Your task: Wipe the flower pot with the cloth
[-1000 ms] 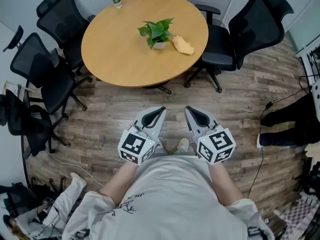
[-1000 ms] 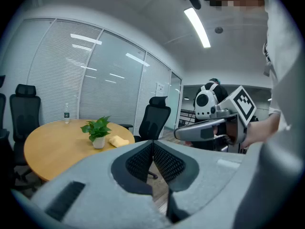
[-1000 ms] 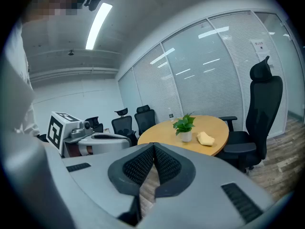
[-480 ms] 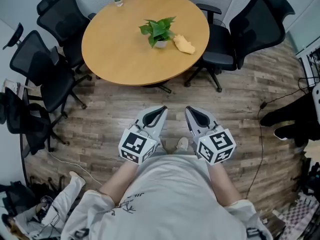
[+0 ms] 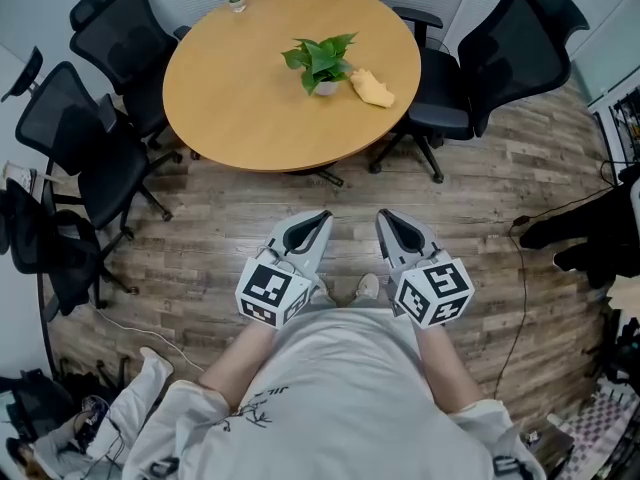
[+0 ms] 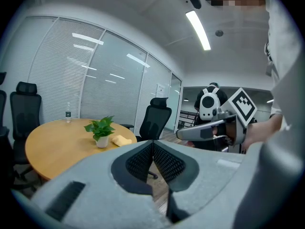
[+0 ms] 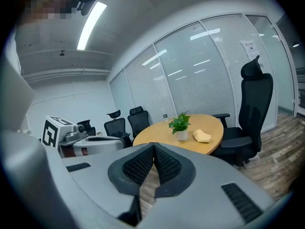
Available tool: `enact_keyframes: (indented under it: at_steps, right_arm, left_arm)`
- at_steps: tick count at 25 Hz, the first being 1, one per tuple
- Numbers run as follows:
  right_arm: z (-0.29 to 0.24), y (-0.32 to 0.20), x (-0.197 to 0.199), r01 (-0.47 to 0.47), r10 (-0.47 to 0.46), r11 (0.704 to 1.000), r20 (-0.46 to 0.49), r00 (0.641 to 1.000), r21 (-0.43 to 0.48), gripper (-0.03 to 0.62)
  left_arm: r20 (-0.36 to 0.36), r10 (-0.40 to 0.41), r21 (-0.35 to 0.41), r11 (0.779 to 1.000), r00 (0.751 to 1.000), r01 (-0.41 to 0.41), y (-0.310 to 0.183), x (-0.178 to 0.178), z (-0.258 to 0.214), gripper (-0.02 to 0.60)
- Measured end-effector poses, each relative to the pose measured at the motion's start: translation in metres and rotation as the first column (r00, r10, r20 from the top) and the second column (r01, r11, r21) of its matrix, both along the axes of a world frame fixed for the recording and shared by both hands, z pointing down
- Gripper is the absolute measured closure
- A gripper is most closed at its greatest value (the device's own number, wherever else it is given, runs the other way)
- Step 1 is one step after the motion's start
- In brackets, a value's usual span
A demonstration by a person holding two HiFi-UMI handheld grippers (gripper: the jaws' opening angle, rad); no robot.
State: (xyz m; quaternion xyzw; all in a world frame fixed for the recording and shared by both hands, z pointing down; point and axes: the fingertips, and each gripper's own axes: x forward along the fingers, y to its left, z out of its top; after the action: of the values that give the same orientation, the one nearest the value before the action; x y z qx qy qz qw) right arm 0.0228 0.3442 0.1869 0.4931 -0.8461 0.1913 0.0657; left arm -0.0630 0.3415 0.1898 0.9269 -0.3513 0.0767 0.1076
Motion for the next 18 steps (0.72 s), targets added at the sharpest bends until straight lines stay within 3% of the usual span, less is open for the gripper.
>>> enact_keyframes:
  at_steps: [9,18]
  right_arm:
    - [0.002,0.003,-0.038,-0.013,0.013,1.0,-0.017,1.0,0.014,0.588]
    - [0.013,0.002,-0.062,0.007,-0.008,1.0,-0.021,1.0,-0.01,0.588]
  left_arm:
    - [-0.007,0.019,0.01,1.0,1.0,-0.019,0.0,-0.036,0.002,0.569]
    - [-0.011,0.065,0.012,0.998,0.998,-0.065,0.007,-0.043,0.01,0.569]
